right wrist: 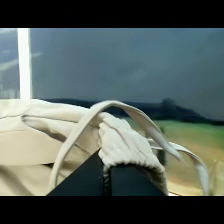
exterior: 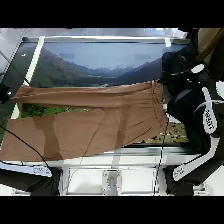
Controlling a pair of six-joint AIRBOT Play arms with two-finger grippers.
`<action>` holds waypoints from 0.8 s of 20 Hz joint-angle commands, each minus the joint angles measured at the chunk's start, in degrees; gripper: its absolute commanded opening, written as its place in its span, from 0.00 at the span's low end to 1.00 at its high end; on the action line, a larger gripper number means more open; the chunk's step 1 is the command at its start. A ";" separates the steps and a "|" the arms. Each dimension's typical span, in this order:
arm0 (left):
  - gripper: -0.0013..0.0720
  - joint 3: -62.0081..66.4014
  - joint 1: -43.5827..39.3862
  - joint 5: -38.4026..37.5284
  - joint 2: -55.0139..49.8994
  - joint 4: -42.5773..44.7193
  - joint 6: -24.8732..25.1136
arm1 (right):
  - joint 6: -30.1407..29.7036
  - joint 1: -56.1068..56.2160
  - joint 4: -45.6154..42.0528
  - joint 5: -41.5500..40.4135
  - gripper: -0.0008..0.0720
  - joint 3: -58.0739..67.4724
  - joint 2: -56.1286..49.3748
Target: Fold the clothes and pants, and hang the long-sleeved shirts on hangers.
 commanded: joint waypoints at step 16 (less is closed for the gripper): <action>0.71 -4.59 12.35 -25.27 16.33 24.92 0.74 | 0.31 -7.52 -8.59 26.03 0.58 4.11 10.03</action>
